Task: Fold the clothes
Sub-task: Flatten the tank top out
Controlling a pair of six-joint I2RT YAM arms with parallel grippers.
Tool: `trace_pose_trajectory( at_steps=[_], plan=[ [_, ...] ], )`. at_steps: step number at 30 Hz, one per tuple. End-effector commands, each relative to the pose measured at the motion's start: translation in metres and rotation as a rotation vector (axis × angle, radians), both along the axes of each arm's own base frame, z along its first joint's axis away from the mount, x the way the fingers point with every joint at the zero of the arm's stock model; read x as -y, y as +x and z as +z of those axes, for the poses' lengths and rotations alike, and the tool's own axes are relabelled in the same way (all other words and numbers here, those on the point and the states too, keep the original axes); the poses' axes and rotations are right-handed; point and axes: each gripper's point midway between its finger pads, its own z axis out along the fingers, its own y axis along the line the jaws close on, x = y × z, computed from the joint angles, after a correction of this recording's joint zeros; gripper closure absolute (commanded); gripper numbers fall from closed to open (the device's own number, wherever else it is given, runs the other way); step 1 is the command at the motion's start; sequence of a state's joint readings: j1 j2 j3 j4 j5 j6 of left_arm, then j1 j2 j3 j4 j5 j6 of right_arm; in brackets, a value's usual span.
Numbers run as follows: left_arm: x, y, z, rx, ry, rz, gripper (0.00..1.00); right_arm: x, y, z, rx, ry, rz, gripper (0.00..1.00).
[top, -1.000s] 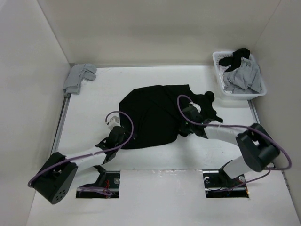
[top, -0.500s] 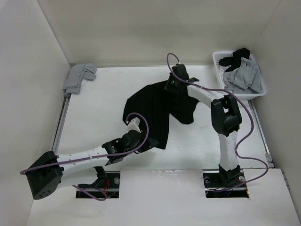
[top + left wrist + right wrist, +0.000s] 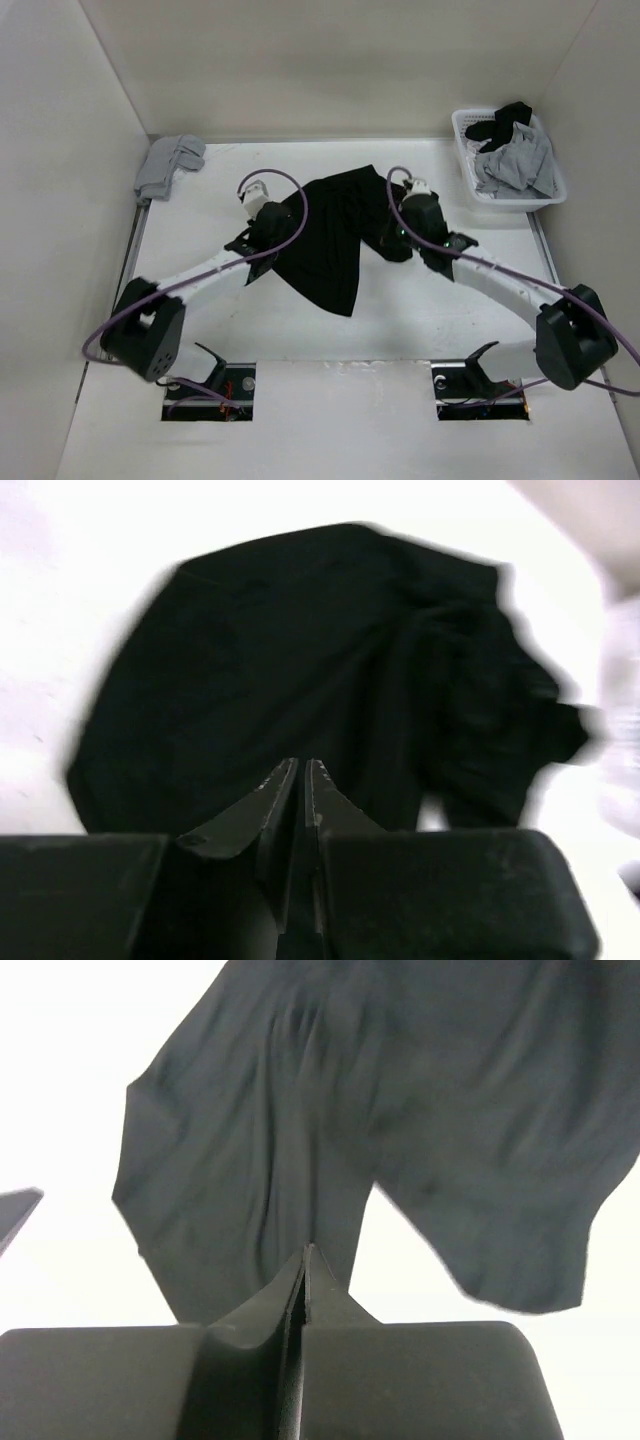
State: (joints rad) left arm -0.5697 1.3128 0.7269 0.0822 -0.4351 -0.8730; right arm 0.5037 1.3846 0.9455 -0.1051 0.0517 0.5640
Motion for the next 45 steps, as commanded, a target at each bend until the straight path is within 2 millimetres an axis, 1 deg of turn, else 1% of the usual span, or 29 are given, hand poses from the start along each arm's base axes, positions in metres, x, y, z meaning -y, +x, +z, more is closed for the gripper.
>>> trace_pose_trajectory(
  at_steps=[1, 3, 4, 5, 7, 8, 11, 14, 17, 20, 23, 27, 31, 34, 38, 45],
  plan=[
    [-0.008, 0.023, -0.017, -0.034, 0.216, -0.004, 0.93, -0.031, -0.032, -0.020, 0.028, 0.113, 0.064, 1.00],
    [-0.008, 0.034, -0.022, -0.038, 0.283, 0.002, 0.89, -0.049, -0.056, -0.029, 0.023, 0.149, 0.121, 1.00],
    [-0.008, 0.039, -0.026, -0.046, 0.320, 0.012, 0.84, -0.056, -0.068, -0.035, 0.016, 0.159, 0.149, 0.97],
    [-0.008, 0.042, -0.029, -0.048, 0.352, 0.022, 0.79, -0.063, -0.079, -0.039, 0.011, 0.169, 0.175, 0.91],
    [-0.005, 0.046, -0.031, -0.045, 0.385, 0.034, 0.74, -0.074, -0.100, -0.050, 0.002, 0.180, 0.215, 0.81],
    [-0.003, 0.048, -0.031, -0.040, 0.407, 0.034, 0.73, -0.077, -0.107, -0.053, 0.000, 0.188, 0.231, 0.79],
    [-0.001, 0.055, -0.037, -0.045, 0.469, 0.059, 0.71, -0.084, -0.120, -0.067, -0.026, 0.223, 0.252, 0.78],
    [0.005, 0.061, -0.048, -0.064, 0.499, 0.050, 0.71, -0.090, -0.129, -0.073, -0.036, 0.245, 0.271, 0.78],
    [0.008, 0.064, -0.062, -0.093, 0.515, 0.043, 0.71, -0.092, -0.134, -0.073, -0.036, 0.257, 0.278, 0.78],
    [0.004, 0.067, -0.069, -0.110, 0.524, 0.057, 0.72, -0.091, -0.138, -0.065, -0.015, 0.277, 0.290, 0.78],
    [0.001, 0.073, -0.071, -0.111, 0.522, 0.071, 0.72, -0.090, -0.144, -0.058, 0.003, 0.294, 0.304, 0.78],
    [0.001, 0.079, -0.081, -0.134, 0.525, 0.065, 0.72, -0.090, -0.152, -0.052, 0.015, 0.312, 0.322, 0.78],
    [0.003, 0.078, -0.092, -0.150, 0.515, 0.056, 0.72, -0.093, -0.158, -0.047, 0.028, 0.319, 0.339, 0.78],
    [0.007, 0.078, -0.094, -0.152, 0.502, 0.048, 0.71, -0.099, -0.161, -0.048, 0.020, 0.313, 0.355, 0.78],
    [0.008, 0.082, -0.093, -0.146, 0.495, 0.050, 0.69, -0.114, -0.169, -0.052, 0.008, 0.307, 0.398, 0.78],
    [0.015, 0.083, -0.089, -0.121, 0.465, 0.034, 0.68, -0.135, -0.180, -0.068, -0.029, 0.298, 0.445, 0.79]
  ],
)
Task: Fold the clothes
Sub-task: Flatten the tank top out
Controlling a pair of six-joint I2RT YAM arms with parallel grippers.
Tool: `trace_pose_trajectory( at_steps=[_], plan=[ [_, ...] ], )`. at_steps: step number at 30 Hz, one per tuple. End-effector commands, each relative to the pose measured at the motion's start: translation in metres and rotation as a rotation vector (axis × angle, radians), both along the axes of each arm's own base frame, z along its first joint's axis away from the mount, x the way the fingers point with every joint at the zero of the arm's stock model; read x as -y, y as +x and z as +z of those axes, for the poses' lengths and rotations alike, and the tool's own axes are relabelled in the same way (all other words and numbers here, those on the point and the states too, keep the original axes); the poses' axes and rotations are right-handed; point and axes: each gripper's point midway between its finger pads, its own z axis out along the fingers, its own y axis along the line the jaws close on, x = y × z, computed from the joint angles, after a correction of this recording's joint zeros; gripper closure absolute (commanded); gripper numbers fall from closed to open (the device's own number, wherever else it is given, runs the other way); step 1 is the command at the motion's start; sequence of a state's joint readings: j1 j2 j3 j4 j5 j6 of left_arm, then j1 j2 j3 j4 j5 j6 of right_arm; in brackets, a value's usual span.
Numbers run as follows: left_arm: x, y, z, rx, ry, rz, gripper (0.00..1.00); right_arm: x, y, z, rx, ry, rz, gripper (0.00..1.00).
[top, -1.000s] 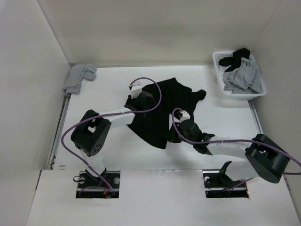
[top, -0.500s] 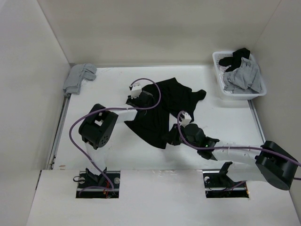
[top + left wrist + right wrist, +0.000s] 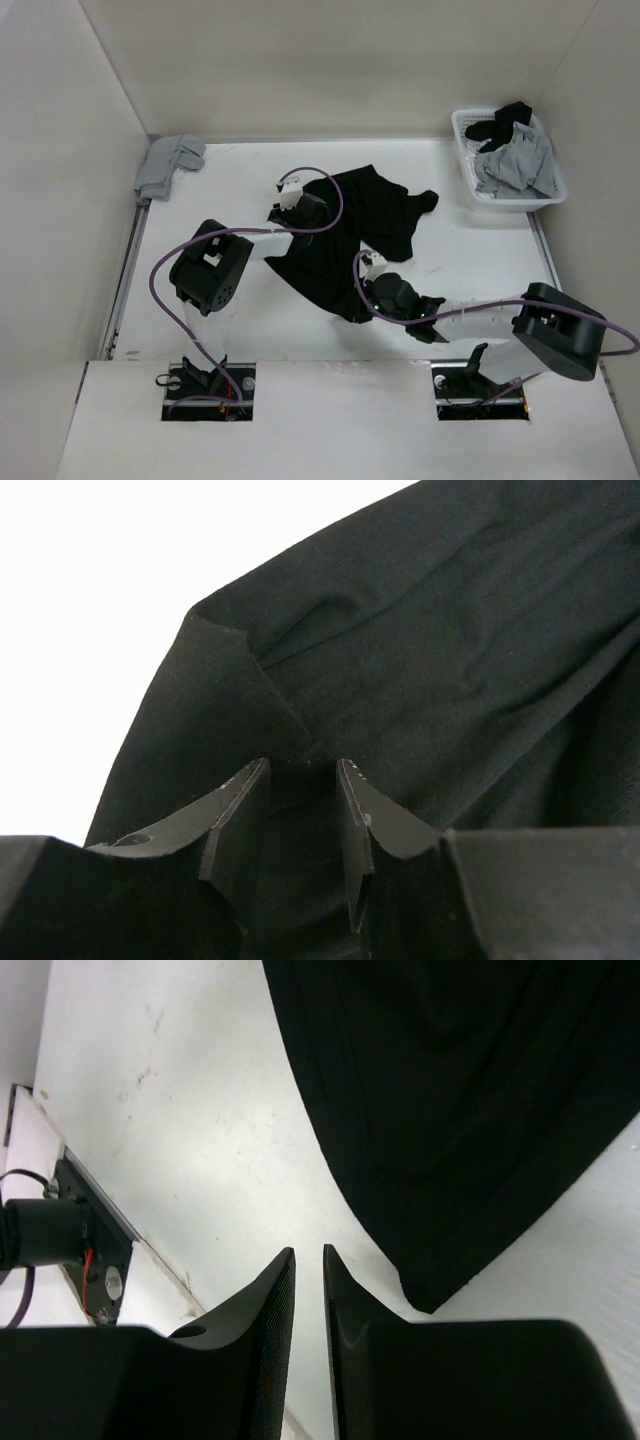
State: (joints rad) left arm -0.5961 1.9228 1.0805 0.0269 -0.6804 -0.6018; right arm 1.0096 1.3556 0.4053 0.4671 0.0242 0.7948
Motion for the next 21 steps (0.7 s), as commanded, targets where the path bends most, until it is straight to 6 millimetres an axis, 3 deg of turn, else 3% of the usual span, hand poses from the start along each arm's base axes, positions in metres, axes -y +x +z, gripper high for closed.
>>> trace_pose_trajectory(
  at_steps=[1, 7, 10, 15, 21],
  plan=[
    [0.013, 0.015, 0.022, 0.079, -0.065, -0.006, 0.68, -0.028, 0.005, 0.029, 0.046, 0.102, 0.025, 0.79],
    [0.002, 0.022, 0.009, 0.066, -0.059, 0.011, 0.69, -0.032, 0.002, 0.028, 0.042, 0.107, 0.042, 0.79],
    [-0.002, 0.024, 0.005, 0.056, -0.067, 0.021, 0.74, -0.030, 0.001, 0.029, 0.045, 0.113, 0.041, 0.79],
    [-0.007, 0.022, 0.010, 0.060, -0.060, 0.025, 0.84, -0.021, 0.000, 0.030, 0.050, 0.112, 0.028, 0.78],
    [-0.016, 0.012, 0.024, 0.084, -0.090, 0.050, 0.85, 0.001, 0.014, 0.030, 0.057, 0.104, -0.037, 0.72]
  ],
)
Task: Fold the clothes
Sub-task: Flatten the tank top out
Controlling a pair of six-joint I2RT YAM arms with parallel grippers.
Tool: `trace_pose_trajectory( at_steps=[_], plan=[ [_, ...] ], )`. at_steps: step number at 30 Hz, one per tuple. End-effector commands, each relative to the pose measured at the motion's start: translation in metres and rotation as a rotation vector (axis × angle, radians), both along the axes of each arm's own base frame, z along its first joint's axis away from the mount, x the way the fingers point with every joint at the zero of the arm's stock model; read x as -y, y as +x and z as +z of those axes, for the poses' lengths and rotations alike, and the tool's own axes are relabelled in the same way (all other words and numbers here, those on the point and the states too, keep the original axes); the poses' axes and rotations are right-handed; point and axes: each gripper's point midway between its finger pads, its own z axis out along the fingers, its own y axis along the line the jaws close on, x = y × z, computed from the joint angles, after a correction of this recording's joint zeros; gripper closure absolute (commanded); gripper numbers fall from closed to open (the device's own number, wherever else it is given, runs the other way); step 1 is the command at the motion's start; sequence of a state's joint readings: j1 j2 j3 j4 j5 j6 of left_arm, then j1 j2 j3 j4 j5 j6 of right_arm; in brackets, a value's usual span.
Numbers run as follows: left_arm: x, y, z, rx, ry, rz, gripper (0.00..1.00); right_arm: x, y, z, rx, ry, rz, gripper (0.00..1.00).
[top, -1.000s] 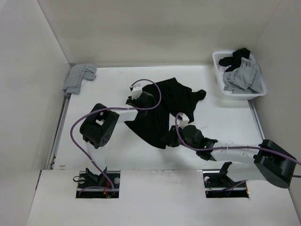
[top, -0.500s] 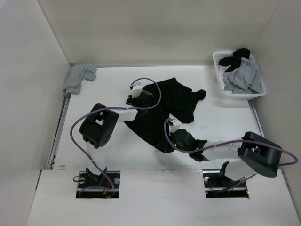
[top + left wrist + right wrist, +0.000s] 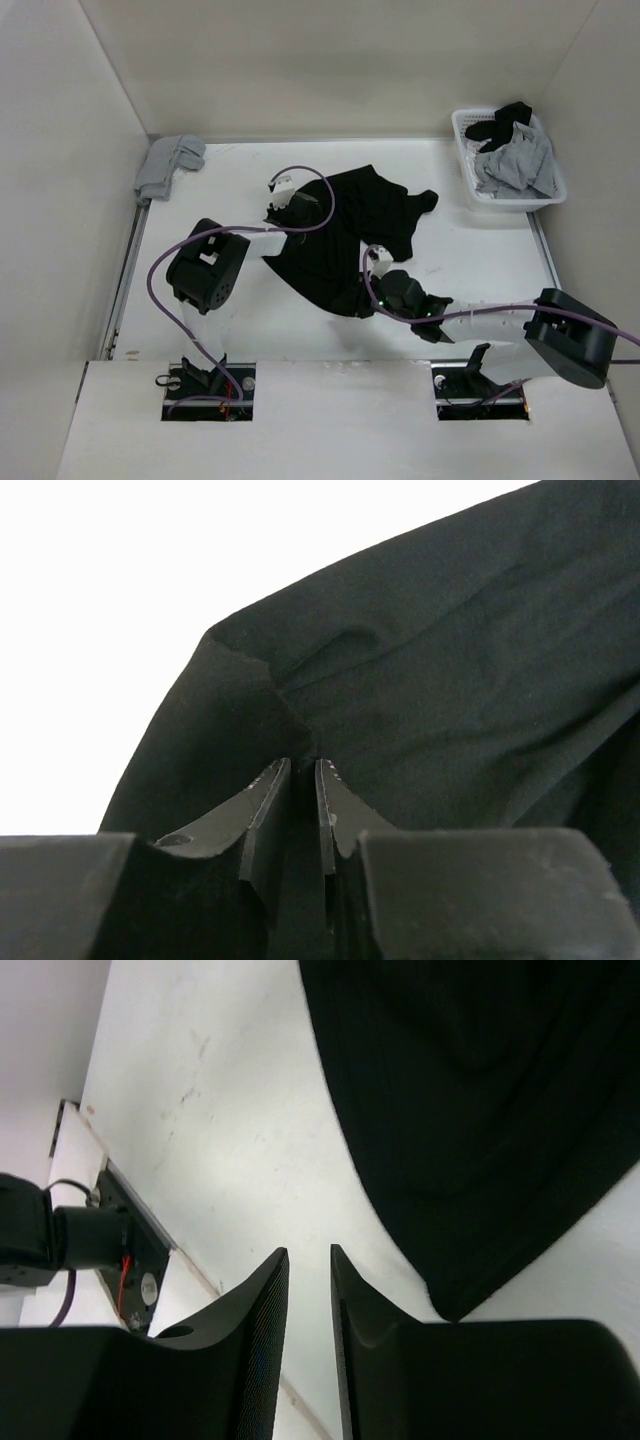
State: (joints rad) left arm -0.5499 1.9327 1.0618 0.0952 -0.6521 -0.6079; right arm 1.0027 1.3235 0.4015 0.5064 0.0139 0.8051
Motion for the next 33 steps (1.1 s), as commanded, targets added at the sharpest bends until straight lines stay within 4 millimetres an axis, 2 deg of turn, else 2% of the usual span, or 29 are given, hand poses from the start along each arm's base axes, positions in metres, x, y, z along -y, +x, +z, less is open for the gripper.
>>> trace_pose_trajectory(
  at_steps=[1, 6, 9, 12, 17, 21, 26, 33],
  plan=[
    [-0.005, -0.002, 0.030, 0.066, -0.054, 0.025, 0.85, 0.010, 0.015, 0.011, 0.028, 0.034, -0.054, 0.71],
    [-0.018, -0.015, 0.044, 0.093, -0.090, 0.050, 0.85, 0.021, 0.025, -0.007, -0.017, -0.021, -0.122, 0.64],
    [-0.028, -0.018, 0.045, 0.096, -0.103, 0.065, 0.87, 0.026, 0.028, -0.020, -0.042, -0.069, -0.161, 0.61],
    [-0.038, -0.021, 0.043, 0.094, -0.111, 0.082, 0.93, 0.034, 0.032, -0.024, -0.051, -0.096, -0.216, 0.58],
    [-0.055, -0.033, 0.056, 0.126, -0.222, 0.126, 0.96, 0.056, 0.022, -0.032, -0.083, -0.163, -0.295, 0.54],
    [-0.077, -0.050, 0.068, 0.161, -0.348, 0.162, 0.96, 0.073, 0.013, -0.044, -0.118, -0.249, -0.342, 0.51],
    [-0.096, -0.066, 0.070, 0.171, -0.400, 0.178, 0.96, 0.061, 0.007, -0.044, -0.146, -0.237, -0.311, 0.51],
    [-0.099, -0.075, 0.062, 0.159, -0.438, 0.164, 0.96, 0.039, 0.008, -0.039, -0.174, -0.161, -0.276, 0.52]
  ],
)
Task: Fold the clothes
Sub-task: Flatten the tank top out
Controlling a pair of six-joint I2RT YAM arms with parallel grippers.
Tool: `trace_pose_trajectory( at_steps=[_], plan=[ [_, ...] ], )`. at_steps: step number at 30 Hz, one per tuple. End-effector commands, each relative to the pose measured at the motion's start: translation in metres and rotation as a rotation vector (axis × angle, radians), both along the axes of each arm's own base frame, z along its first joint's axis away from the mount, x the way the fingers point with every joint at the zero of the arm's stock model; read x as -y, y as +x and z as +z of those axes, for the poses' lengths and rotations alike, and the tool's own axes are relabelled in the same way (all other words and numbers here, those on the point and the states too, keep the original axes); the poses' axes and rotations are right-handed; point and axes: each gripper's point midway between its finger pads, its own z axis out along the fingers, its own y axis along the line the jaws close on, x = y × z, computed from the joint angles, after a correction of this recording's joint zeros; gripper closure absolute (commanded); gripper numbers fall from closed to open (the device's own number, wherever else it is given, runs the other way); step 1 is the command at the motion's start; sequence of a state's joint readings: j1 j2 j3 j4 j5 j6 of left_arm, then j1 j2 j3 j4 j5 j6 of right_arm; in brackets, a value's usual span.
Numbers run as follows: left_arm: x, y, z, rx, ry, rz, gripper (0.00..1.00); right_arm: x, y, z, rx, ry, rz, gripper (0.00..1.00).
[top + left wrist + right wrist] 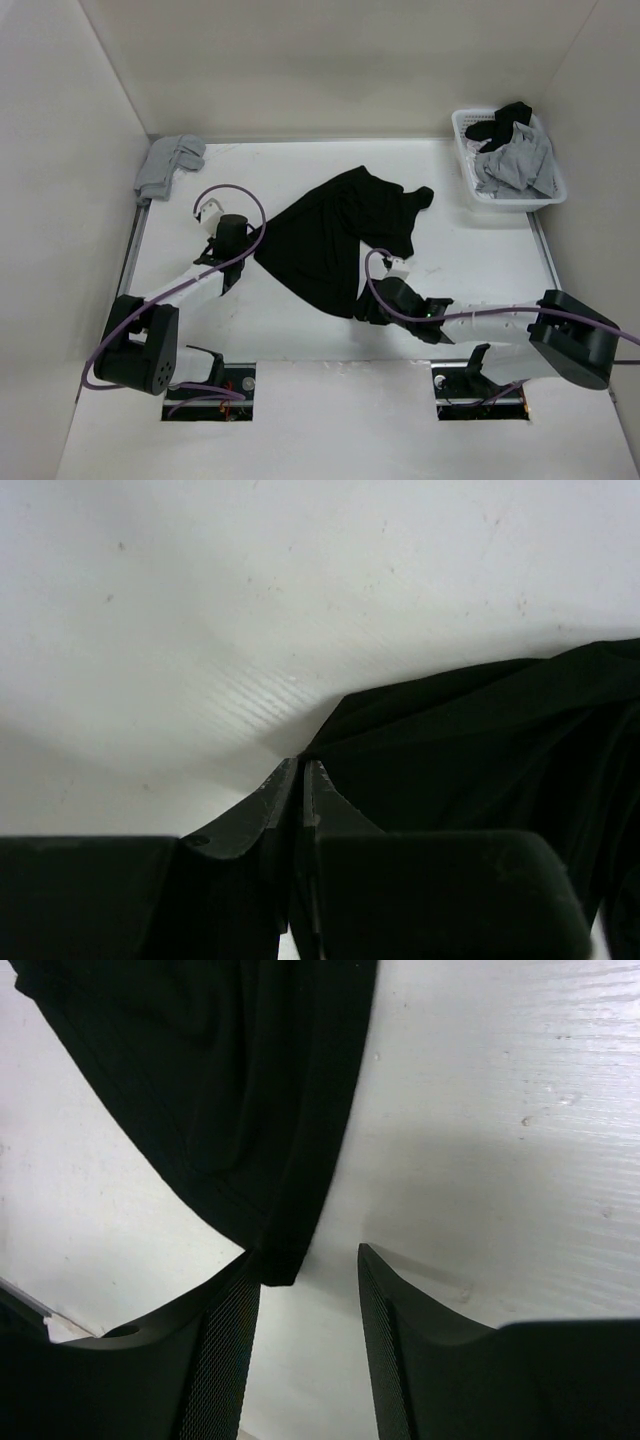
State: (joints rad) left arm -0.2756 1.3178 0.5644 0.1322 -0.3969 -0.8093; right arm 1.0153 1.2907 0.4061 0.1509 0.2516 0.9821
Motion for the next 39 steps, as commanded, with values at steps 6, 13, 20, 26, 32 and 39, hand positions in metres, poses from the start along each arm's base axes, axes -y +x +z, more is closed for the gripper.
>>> trace_pose_trajectory(
  at_steps=[6, 13, 20, 26, 32, 39],
  plan=[
    [0.008, 0.004, 0.012, 0.060, -0.073, -0.028, 0.96, -0.027, 0.002, 0.012, -0.012, 0.113, 0.020, 0.58],
    [0.011, 0.004, 0.011, 0.058, -0.073, -0.036, 0.96, -0.033, 0.002, 0.012, -0.028, 0.126, 0.041, 0.66],
    [0.012, 0.004, 0.019, 0.078, -0.078, -0.038, 0.96, -0.022, 0.006, 0.009, -0.026, 0.119, -0.002, 0.90],
    [0.019, -0.006, 0.089, 0.224, -0.161, -0.069, 0.99, -0.002, 0.016, 0.083, 0.163, 0.187, -0.043, 1.00],
    [0.004, -0.060, 0.276, 0.616, -0.305, -0.072, 1.00, 0.075, 0.002, 0.258, 0.489, 0.244, -0.115, 1.00],
    [-0.026, -0.149, 0.462, 1.021, -0.392, -0.071, 0.99, 0.163, -0.011, 0.454, 0.814, 0.228, -0.227, 1.00]
  ],
)
